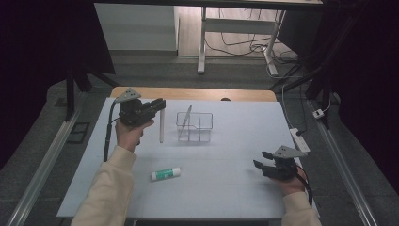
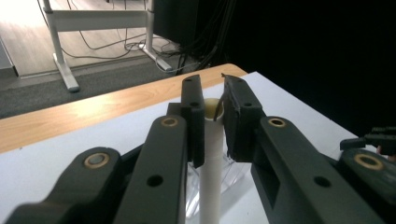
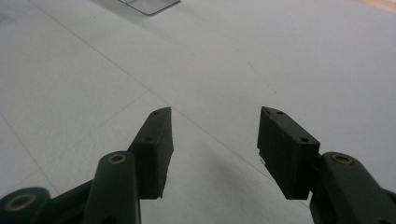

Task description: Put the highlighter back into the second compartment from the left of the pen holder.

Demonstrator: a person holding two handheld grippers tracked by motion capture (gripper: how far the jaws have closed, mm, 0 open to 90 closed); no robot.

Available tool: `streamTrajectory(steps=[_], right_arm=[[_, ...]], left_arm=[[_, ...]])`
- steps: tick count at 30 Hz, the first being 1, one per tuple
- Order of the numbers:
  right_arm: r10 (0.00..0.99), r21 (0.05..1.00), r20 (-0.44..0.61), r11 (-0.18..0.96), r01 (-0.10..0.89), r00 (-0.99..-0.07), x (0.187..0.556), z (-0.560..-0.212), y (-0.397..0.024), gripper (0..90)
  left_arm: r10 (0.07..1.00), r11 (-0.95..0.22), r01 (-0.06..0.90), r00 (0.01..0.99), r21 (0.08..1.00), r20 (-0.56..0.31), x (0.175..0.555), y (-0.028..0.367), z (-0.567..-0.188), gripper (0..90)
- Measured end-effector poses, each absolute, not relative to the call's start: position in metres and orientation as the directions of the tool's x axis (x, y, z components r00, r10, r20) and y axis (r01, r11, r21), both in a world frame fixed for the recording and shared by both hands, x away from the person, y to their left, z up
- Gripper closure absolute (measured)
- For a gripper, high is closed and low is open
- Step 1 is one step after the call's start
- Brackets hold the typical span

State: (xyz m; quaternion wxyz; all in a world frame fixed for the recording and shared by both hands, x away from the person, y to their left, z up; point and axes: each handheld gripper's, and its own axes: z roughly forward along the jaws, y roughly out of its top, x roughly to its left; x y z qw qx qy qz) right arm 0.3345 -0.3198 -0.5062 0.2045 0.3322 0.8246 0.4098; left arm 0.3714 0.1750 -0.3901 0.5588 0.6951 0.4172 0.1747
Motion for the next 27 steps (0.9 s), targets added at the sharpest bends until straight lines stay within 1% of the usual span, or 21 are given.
streamTrajectory(steps=[27], right_arm=[[0.712,0.806,-0.065,0.451,0.384,-0.699,0.335,-0.508,-0.319,44.5]], left_arm=[[0.739,0.023,0.341,0.628,0.940,-0.246,0.389,0.150,-0.370,79.0]])
